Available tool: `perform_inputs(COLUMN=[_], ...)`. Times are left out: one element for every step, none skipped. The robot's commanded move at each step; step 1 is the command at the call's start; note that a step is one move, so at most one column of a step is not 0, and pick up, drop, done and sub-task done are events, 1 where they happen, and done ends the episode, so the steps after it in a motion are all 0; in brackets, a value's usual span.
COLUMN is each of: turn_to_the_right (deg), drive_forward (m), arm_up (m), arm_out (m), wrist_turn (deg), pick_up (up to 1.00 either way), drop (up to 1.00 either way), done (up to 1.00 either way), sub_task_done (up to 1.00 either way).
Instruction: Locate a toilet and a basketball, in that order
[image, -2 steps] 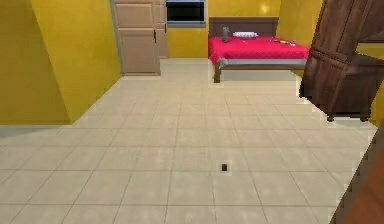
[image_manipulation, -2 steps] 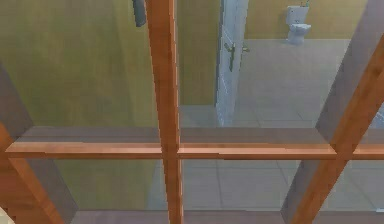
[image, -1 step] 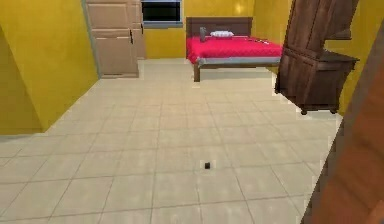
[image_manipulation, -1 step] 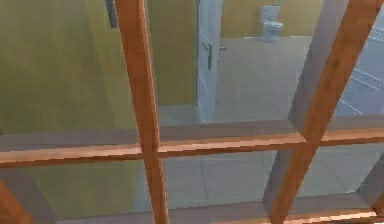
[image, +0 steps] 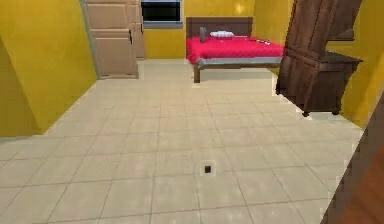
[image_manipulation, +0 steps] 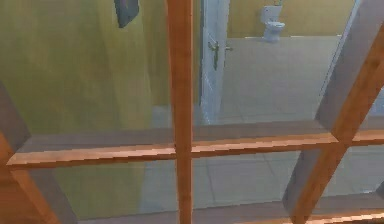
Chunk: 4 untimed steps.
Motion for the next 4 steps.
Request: perform_inputs(turn_to_the_right=[-36.0,0.0,-45.0,-12.0], drive_forward=[0.00,0.75,0.00,0.00], arm_up=[0.00,0.00,0.00,0.00], arm_out=[0.00,0.00,0.00,0.00], wrist_turn=[0.0,0.0,0.0,0.0], pick_up=[0.00,0.00,0.00,0.00], drop=[0.00,0.00,0.00,0.00], done=[0.00,0.00,0.00,0.00], sub_task_done=[0.00,0.00,0.00,0.00])
